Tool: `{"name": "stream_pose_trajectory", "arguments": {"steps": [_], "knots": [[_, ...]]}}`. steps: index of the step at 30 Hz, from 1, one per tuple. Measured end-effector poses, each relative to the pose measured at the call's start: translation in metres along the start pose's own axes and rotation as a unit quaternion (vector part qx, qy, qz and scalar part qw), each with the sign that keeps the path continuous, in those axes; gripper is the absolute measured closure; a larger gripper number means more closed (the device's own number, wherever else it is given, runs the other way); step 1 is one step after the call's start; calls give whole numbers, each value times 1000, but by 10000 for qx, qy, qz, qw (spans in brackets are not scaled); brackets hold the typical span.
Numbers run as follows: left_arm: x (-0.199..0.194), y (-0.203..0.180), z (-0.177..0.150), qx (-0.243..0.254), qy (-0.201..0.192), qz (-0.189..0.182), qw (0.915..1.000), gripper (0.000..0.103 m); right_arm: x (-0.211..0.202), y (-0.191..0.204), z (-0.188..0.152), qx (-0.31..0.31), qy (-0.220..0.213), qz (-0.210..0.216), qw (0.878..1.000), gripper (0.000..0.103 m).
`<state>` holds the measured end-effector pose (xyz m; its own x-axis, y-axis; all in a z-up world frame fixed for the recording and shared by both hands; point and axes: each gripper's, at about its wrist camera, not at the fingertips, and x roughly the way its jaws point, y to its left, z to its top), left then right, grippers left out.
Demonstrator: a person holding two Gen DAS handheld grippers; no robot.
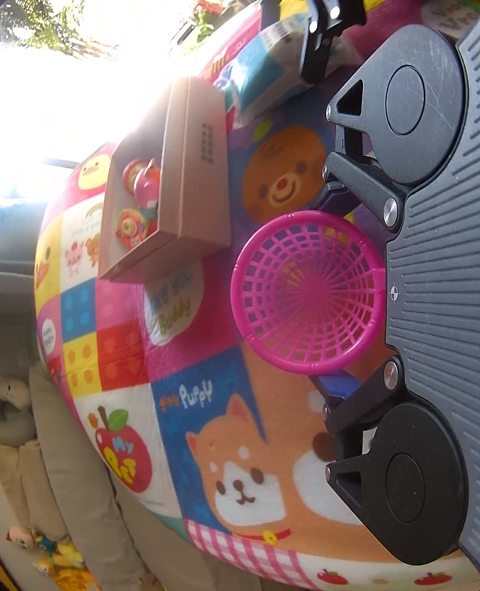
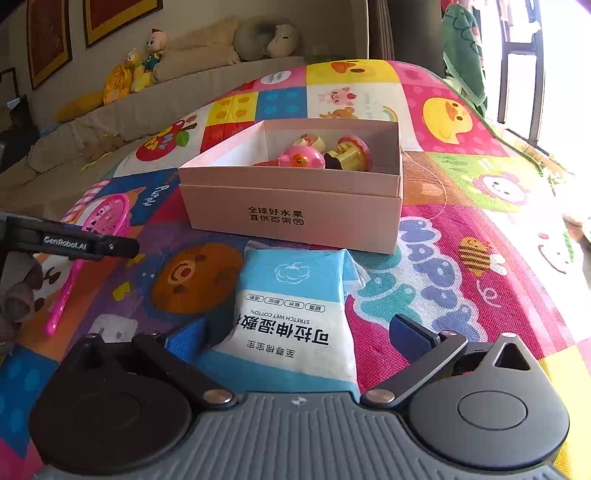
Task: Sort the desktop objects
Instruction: 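Grasp the pink net scoop with the left tool while the right tool lifts the wipes pack, then carry the scoop and wipes pack over the pink box and open both tools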
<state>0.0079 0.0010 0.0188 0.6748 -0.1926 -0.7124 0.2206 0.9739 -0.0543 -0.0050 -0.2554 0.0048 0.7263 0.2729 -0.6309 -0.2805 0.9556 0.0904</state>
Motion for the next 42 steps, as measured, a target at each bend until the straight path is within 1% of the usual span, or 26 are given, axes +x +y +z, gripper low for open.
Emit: {"name": "stream_pose_trajectory", "arguments": {"steps": [1,3,4,5,10,13,14,15,16,18,19,22,24,25,27,29,30,32,33,35,38,40,42], "knots": [[-5,-4,-7,52,57,-136,9999,16,0,1,0,-19,5,-3,10000,0],[-14,-12,-18,201,61,-200,9996,14,0,2,1,-76,11,-33,10000,0],[-17,-15,-21,254,50,-151,9996,10,-1,4,1,-120,0,-46,9999,0],[-20,-16,-23,278,19,-93,9996,8,-2,5,2,-175,-27,-54,9998,0],[-28,-20,-28,243,-53,-14,9997,7,-7,11,12,-272,-132,-47,9995,0],[-27,-21,-27,243,-184,271,9992,8,-7,14,18,-345,-122,-115,9993,0],[-27,-21,-27,229,-214,326,9990,9,-5,15,19,-387,-72,-155,9991,3],[-27,-21,-26,197,-238,346,9989,12,-4,16,20,-423,-22,-184,9989,12],[-28,-20,-26,165,-269,323,9990,15,-2,16,22,-458,64,-189,9988,17],[-31,-22,-24,189,-332,309,9988,15,0,15,23,-447,266,-115,9986,39],[-32,-23,-23,241,-372,299,9986,15,1,13,23,-414,381,-37,9984,44],[-39,-28,-16,353,-464,98,9983,15,-6,8,24,-295,532,202,9979,48],[-43,-33,-3,402,-592,-61,9974,15,-17,5,27,-257,543,441,9972,50],[-45,-36,6,444,-708,-113,9964,15,-26,4,32,-260,424,500,9975,50],[-48,-41,29,508,-988,-173,9937,15,-51,-1,48,-254,-42,491,9985,50],[-46,-45,58,589,-1306,-289,9893,15,-76,-7,67,-193,-590,341,9975,50],[-41,-46,71,602,-1405,-326,9877,15,-86,-11,75,-158,-829,247,9961,50],[-27,-48,97,551,-1455,-401,9870,15,-100,-18,86,-91,-1174,91,9930,50],[-17,-49,112,524,-1452,-459,9869,15,-103,-21,89,-49,-1265,40,9919,50],[0,-53,134,589,-1486,-470,9860,15,-103,-29,91,55,-1323,-28,9912,50],[30,-60,164,743,-1429,-485,9858,15,-97,-38,91,200,-1226,-74,9922,50],[53,-65,178,798,-1247,-565,9874,13,-91,-42,88,231,-1146,-79,9931,50],[72,-66,185,759,-1069,-438,9904,8,-86,-46,86,246,-1099,-126,9936,50]]}}
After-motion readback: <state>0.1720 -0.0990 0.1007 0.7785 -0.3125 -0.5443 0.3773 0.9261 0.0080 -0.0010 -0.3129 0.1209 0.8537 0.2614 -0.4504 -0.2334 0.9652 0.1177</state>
